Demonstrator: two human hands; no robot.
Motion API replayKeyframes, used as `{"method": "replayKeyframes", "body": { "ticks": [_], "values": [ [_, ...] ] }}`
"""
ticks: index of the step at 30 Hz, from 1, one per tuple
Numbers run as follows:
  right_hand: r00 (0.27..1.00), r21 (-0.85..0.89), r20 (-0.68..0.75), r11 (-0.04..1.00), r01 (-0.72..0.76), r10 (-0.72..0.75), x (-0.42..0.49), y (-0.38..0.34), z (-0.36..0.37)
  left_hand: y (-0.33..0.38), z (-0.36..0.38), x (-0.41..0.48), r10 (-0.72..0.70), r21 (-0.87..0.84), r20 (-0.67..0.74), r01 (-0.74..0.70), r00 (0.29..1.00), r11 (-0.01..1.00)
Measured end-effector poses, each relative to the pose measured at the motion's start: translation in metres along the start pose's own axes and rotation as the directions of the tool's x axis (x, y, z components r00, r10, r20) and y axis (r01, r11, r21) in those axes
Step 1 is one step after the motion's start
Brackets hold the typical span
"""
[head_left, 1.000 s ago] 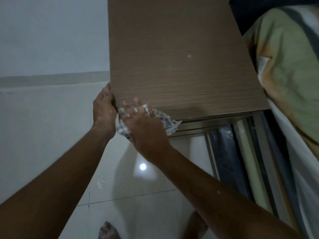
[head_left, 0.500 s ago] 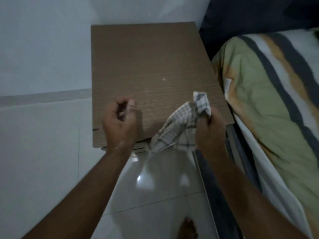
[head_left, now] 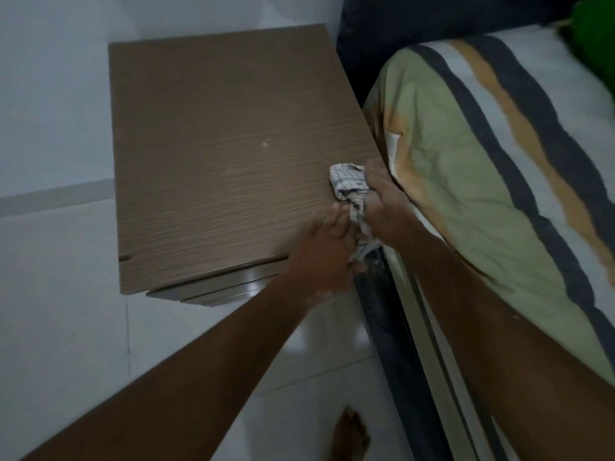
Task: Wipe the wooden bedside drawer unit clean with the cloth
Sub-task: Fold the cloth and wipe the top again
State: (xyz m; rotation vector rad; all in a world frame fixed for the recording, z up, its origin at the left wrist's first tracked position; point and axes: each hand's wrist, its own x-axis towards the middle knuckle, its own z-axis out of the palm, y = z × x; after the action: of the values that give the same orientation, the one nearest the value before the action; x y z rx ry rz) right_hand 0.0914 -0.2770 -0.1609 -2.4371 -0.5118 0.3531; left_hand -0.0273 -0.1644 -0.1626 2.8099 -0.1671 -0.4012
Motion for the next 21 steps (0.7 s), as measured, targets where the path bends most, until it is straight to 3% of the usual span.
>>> {"method": "replayKeyframes", "body": {
  "ticks": [5,10,13,17,19,21],
  "values": [
    [0.967,0.094,-0.256,0.995,0.03,-0.005,-0.003,0.007,-0.013,0.004,0.007,0.005,0.017,0.112,-0.139,-0.002,0.99,0.994],
    [0.953,0.304,-0.273,0.952,-0.045,0.132,0.011,0.015,-0.022,0.005,0.0,0.022,0.07,0.201,-0.128,-0.043,0.989,0.979],
    [0.926,0.354,-0.327,0.933,-0.062,0.186,0.015,0.021,-0.024,-0.01,-0.021,0.035,0.009,0.221,-0.207,0.037,0.978,0.975],
    [0.93,0.157,-0.362,0.98,0.127,-0.062,0.006,0.024,-0.021,-0.037,-0.048,0.05,-0.213,0.159,-0.231,0.253,0.949,0.954],
    [0.9,0.016,-0.376,0.97,0.242,-0.219,-0.001,0.025,-0.014,-0.034,-0.048,0.051,-0.183,0.017,-0.272,0.195,0.945,0.981],
    [0.904,0.0,-0.356,0.968,0.251,-0.235,-0.003,0.026,-0.011,-0.02,-0.041,0.049,-0.058,-0.086,-0.275,0.035,0.96,0.996]
  ]
}}
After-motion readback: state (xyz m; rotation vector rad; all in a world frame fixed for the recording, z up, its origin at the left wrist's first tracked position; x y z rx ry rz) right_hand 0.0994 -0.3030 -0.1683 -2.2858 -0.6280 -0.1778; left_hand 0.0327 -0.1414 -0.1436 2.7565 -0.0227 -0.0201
